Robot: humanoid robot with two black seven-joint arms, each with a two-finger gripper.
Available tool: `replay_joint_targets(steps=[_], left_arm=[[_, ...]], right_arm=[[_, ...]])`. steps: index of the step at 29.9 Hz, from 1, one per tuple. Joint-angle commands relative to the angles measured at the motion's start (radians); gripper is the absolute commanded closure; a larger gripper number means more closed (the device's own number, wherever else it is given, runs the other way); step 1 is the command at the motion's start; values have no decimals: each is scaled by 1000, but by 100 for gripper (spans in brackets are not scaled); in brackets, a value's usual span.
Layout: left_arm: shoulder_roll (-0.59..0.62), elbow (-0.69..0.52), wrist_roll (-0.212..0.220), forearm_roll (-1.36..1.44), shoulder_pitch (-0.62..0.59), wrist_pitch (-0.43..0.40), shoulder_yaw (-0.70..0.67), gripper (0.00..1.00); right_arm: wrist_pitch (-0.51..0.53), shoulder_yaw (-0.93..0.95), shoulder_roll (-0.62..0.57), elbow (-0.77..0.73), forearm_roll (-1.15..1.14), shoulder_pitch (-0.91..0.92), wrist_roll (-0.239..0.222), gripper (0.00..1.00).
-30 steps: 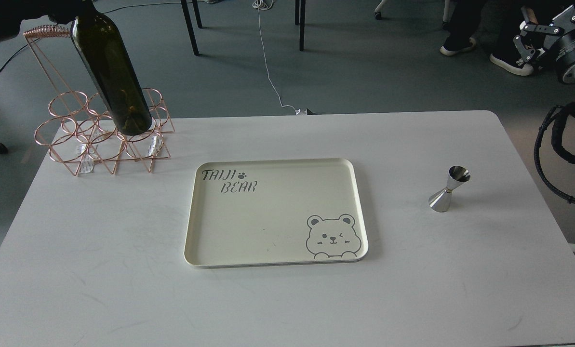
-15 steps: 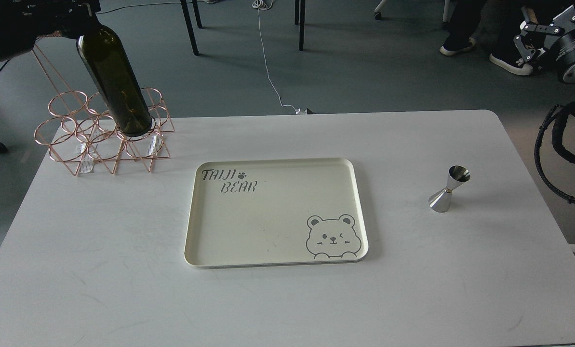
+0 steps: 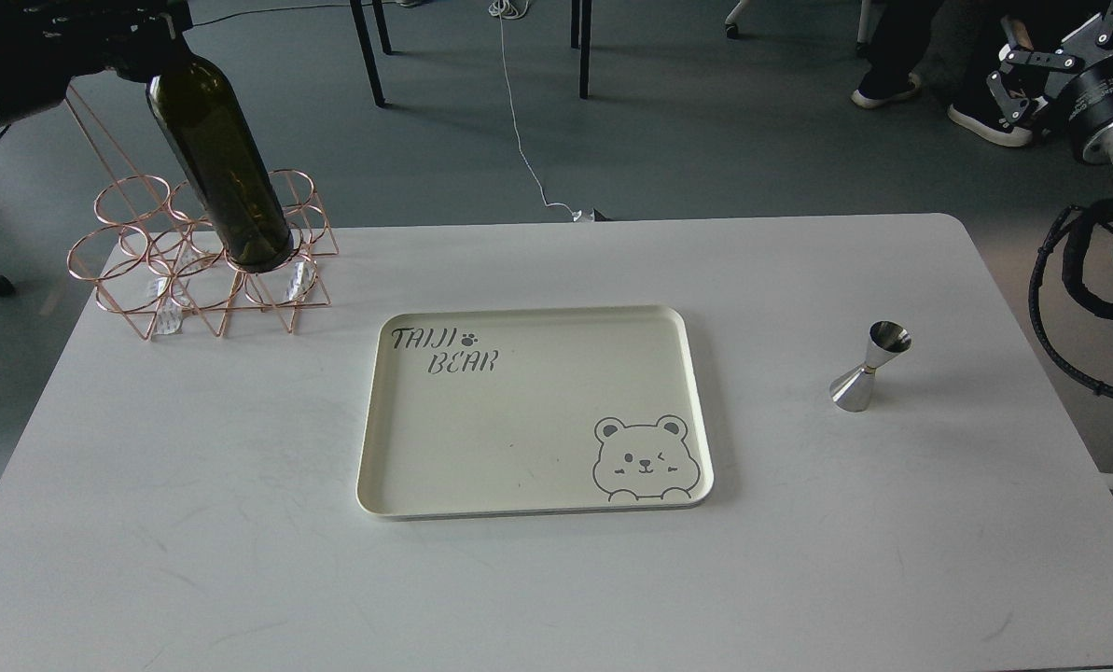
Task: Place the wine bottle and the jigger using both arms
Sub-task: 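Lower the bottle into a slot of the copper rack, then release the bottle and withdraw the left gripper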
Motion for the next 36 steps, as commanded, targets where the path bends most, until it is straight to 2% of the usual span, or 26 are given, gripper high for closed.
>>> replay_joint_targets(steps=[1,12,16,19,24,29,33,36], left_arm=[[-7,0,1,0,15,1,2,84],[-27,0,1,-5,69,2,2,75],[-28,2,1,-8,83,2,0,57],[-31,0,2,-16,86,7,0,31],[-36,2,2,-54,87,62,0,20],[-27,-1,-1,-117,80,65,-21,9],[7,-1,2,-398,72,65,-67,3],[41,8,2,-647,71,67,-74,3]], right_arm=[[0,-1,-3,0,0,0,2,2],[0,-2,-3,-2,0,-3,2,2],[0,-4,-3,-2,0,-3,2,2],[0,-4,-3,-1,0,-3,2,2],[0,-2,-1,0,0,-4,2,2],[0,-1,-4,0,0,-4,2,2],[-2,-1,-6,-2,0,-6,2,2],[-6,-1,-6,-2,-2,-6,2,1]])
